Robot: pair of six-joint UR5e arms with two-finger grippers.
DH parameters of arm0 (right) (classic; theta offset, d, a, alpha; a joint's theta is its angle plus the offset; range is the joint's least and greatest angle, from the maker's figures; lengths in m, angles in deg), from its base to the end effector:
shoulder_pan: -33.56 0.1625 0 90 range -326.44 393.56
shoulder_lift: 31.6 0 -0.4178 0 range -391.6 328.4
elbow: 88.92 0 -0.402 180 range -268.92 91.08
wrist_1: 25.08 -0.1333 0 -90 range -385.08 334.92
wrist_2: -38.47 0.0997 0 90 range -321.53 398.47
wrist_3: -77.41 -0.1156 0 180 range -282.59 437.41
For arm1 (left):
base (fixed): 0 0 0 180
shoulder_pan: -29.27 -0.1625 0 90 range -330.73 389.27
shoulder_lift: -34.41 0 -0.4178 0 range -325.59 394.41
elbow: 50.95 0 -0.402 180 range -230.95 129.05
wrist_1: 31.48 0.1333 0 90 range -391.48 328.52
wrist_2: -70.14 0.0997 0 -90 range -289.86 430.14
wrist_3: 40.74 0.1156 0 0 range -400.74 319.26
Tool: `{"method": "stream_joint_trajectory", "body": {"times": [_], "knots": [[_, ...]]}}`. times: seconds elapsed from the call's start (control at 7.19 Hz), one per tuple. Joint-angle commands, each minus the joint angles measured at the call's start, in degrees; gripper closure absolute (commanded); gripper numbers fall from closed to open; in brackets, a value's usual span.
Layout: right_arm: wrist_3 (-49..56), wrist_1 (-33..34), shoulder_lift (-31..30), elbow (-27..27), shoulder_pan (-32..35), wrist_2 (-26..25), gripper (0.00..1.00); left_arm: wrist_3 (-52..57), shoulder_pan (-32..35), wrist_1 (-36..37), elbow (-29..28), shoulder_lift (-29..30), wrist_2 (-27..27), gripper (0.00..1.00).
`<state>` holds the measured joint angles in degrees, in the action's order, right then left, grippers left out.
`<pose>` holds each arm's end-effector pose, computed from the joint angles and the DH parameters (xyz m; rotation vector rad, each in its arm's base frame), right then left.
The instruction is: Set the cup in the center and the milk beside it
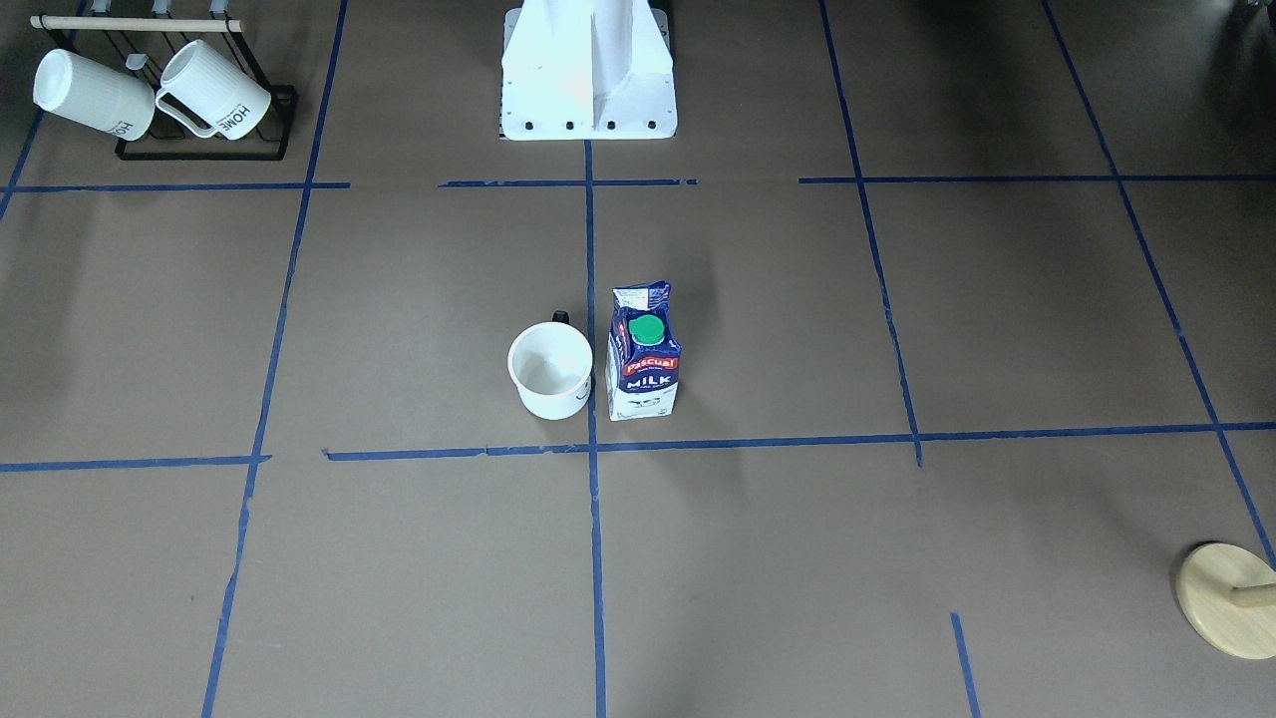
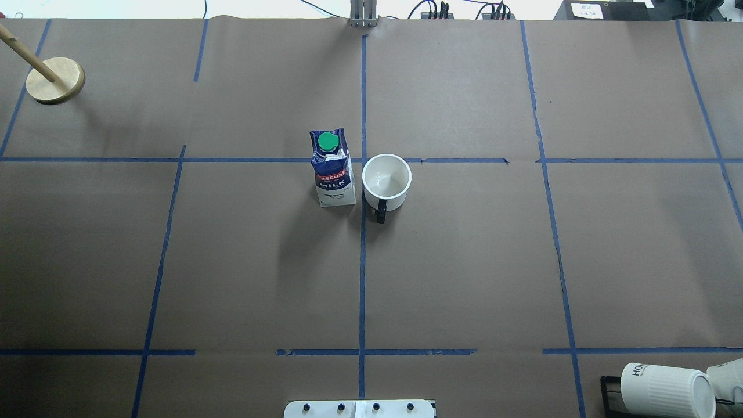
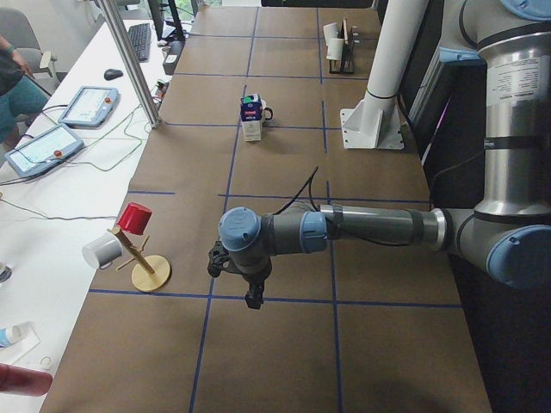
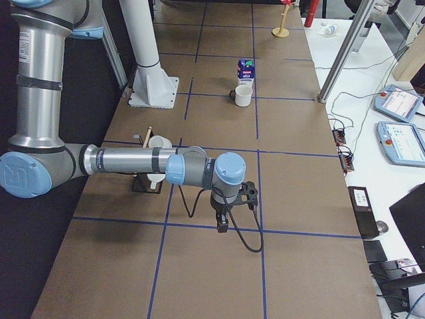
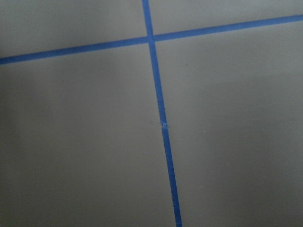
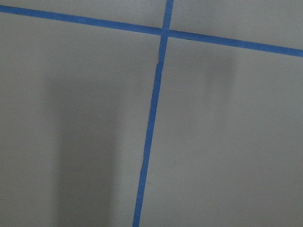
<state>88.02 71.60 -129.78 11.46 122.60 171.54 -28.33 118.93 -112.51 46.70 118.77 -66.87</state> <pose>0.0471 -0.4359 0.6526 -0.0110 -0.7558 -0.1629 -0.0461 -0.4504 0.6545 -0.0278 0.8278 0.1598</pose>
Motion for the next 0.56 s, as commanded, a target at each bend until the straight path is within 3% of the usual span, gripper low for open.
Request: {"method": "stream_joint_trajectory", "body": {"times": [0.0,0.42], "knots": [[-0.3,0.0,-0.1,0.0,0.0,0.1,0.0,0.0,-0.1,0.0,0.4,0.4,0.4,0.0],[-0.5,0.0,-0.1,0.0,0.0,0.3,0.0,0.3,-0.2,0.0,1.1,-0.3,0.3,0.0]]}}
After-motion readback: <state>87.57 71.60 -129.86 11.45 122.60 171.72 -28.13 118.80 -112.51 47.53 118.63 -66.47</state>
